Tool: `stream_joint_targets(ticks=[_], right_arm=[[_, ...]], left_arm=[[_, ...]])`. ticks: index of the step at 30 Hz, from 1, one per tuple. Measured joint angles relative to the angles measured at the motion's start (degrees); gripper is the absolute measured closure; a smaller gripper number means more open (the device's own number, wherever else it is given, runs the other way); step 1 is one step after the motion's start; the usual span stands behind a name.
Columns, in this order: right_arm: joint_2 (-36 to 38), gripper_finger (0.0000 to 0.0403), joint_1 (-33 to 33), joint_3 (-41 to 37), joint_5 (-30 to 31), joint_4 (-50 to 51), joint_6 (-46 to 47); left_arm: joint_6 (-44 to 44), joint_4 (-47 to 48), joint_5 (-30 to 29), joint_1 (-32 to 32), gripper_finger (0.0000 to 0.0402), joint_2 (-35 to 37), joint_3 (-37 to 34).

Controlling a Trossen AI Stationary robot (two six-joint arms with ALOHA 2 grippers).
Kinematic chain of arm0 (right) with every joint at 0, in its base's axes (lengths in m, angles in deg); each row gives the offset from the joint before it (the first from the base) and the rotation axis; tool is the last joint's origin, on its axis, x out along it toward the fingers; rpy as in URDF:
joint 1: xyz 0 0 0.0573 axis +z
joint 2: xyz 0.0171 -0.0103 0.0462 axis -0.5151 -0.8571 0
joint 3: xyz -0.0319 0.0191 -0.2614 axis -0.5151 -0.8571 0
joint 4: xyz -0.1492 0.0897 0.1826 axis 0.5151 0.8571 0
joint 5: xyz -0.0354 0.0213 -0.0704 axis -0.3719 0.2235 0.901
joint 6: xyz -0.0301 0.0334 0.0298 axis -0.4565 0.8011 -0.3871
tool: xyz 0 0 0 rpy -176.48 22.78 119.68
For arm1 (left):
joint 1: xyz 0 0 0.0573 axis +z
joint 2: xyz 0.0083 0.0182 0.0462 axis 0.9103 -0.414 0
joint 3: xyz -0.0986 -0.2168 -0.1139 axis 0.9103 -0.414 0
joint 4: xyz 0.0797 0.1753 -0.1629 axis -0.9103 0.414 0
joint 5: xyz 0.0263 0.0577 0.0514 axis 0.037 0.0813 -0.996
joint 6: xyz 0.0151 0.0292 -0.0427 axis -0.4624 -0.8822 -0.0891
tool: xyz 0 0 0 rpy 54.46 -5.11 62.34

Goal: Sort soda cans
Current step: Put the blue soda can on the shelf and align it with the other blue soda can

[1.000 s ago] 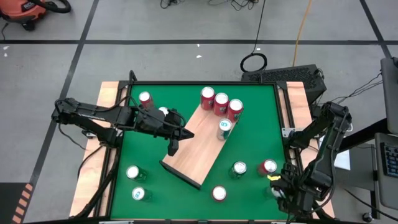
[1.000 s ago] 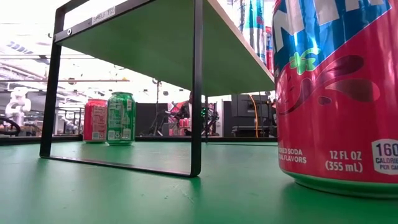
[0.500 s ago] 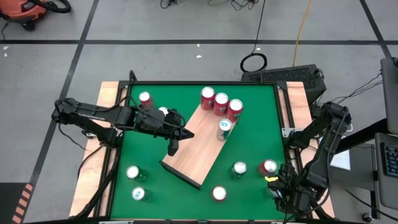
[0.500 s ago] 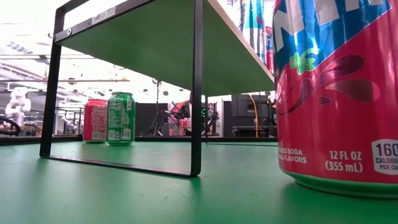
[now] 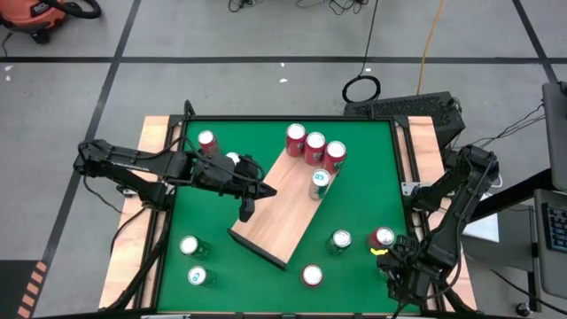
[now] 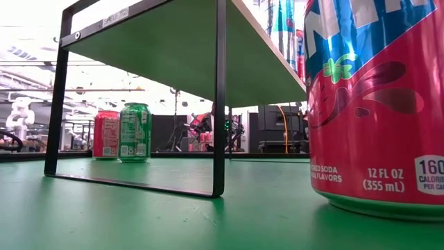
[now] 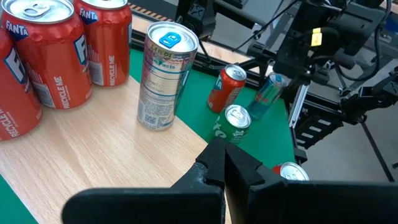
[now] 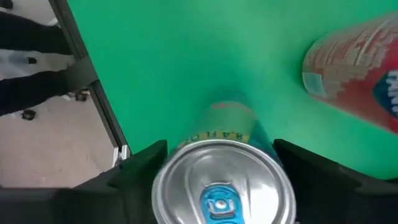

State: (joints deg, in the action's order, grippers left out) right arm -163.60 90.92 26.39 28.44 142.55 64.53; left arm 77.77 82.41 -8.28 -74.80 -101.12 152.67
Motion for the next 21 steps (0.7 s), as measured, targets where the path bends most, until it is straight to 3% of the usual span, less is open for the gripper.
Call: stream_joint_targets(ticks=[6, 13, 21], right_arm=[[0.0, 0.0177, 0.0, 0.7, -0.5, -1.6, 1.4], [0.0, 0.0162, -1.0, 5.3, -0.4, -1.4, 0.2], [0.0, 0.0172, -3.2, 15.9, -0.3, 1.3, -5.2]], left_arm=[[0.0, 0.0, 0.0, 0.0, 0.0402, 0.0, 0.0], [0.0, 0.0, 0.0, 0.0, 0.0402, 0.0, 0.0], [0.8, -0.8, 0.0, 0.0, 0.0402, 0.0, 0.0]])
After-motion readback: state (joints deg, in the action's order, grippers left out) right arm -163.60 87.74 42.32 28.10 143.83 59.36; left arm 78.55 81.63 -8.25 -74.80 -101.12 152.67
